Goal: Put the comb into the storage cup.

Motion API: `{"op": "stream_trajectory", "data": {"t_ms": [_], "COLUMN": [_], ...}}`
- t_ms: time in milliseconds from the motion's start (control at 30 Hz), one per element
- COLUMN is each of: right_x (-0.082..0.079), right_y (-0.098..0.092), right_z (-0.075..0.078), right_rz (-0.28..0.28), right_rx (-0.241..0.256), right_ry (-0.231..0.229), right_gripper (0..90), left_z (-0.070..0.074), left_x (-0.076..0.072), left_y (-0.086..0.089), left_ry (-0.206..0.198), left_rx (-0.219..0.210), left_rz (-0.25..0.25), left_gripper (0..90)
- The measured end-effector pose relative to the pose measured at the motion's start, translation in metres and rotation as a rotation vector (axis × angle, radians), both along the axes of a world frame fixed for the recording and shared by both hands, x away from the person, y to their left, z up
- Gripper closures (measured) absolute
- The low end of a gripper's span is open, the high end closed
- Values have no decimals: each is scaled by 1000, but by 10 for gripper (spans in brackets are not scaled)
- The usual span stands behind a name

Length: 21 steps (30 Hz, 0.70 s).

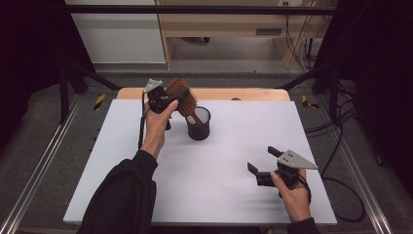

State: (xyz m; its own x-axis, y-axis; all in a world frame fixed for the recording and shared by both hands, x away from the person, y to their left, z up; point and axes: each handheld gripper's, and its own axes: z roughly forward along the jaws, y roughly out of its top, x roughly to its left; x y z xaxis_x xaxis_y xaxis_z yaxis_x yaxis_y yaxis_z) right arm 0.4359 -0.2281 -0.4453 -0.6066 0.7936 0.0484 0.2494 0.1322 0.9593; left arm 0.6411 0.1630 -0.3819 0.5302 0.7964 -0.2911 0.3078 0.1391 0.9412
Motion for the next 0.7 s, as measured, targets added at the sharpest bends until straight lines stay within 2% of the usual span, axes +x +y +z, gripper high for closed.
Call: {"op": "stream_trajectory", "data": {"t_ms": [700], "right_x": [0], "right_y": [0], "right_z": [0], "right_rz": [1], "right_rx": [-1], "right_ry": [-1], "right_gripper": [30], "left_z": [0], "left_x": [-2], "left_y": [-2], "left_ry": [-12], "left_rx": [19], "left_rz": [20], "left_gripper": [147]}}
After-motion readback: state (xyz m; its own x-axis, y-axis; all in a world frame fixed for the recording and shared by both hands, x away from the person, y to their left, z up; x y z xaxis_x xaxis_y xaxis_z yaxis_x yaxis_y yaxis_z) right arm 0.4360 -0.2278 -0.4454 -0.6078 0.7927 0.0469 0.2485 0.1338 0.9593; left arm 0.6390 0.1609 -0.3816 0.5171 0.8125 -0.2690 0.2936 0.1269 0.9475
